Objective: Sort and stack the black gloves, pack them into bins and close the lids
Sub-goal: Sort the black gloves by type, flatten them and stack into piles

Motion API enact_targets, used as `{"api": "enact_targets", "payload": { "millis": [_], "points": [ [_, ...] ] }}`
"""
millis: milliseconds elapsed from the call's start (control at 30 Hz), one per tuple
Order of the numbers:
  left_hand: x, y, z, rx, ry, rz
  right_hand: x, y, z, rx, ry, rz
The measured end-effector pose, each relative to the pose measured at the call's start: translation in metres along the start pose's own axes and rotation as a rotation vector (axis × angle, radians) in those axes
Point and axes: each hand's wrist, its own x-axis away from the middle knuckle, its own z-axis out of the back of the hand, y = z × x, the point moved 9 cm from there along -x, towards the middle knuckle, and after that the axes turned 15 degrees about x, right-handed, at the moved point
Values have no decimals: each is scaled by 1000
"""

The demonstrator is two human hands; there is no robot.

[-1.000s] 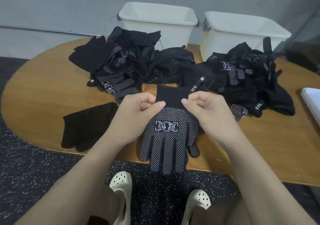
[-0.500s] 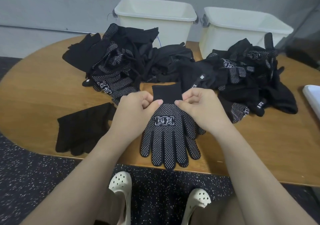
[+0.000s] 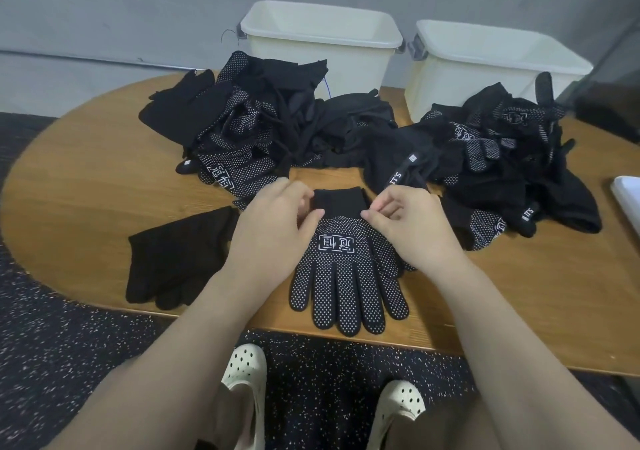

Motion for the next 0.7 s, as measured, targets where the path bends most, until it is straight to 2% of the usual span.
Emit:
{"api": "enact_targets", "payload": {
  "millis": [100,200,333,700],
  "points": [
    [8,26,-12,-74,-98,-187,2,-2,1,45,39,42],
    [19,38,-42,-125,-310,-187,6,-4,3,79,75,86],
    [28,22,-63,-255,-516,-125,13,-7,5,137,124,144],
    [43,12,-60,-367,-663,-96,25,-5,9,276,256,200]
  ]
}}
